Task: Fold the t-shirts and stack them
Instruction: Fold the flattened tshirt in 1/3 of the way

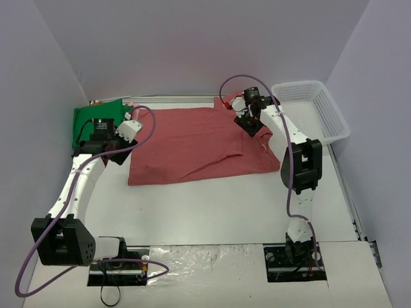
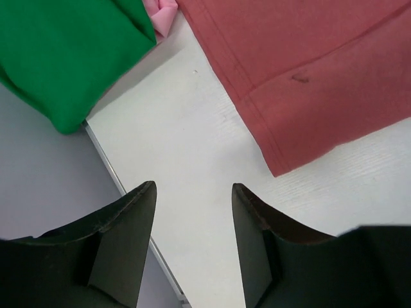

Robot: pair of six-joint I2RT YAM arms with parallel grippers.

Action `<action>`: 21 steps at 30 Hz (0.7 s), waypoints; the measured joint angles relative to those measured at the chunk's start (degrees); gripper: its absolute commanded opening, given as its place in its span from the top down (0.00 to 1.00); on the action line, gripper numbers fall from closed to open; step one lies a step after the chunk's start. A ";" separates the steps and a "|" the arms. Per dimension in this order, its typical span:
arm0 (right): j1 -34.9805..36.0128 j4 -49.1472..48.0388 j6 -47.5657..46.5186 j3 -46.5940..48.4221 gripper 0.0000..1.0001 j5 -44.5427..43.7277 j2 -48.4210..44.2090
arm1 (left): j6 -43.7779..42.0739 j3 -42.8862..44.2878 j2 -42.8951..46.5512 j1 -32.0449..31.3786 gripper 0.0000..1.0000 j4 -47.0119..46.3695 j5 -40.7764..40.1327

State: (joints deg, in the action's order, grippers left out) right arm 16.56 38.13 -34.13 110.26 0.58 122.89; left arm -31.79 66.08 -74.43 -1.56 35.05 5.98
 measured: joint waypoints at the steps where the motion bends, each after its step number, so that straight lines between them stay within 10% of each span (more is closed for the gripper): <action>1: 0.02 -0.04 -0.02 -1.42 0.69 1.29 -1.20 | 0.55 -0.22 0.94 0.11 0.50 0.68 0.17; 21: 1.36 5.18 -3.54 -4.31 0.59 15.02 3.04 | 4.50 -4.96 5.97 7.21 0.42 3.91 6.36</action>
State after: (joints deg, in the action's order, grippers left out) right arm 17.91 43.31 -37.67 105.95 15.59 125.93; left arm -27.29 61.12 -68.47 5.65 38.96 12.34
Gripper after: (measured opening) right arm 0.406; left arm 0.581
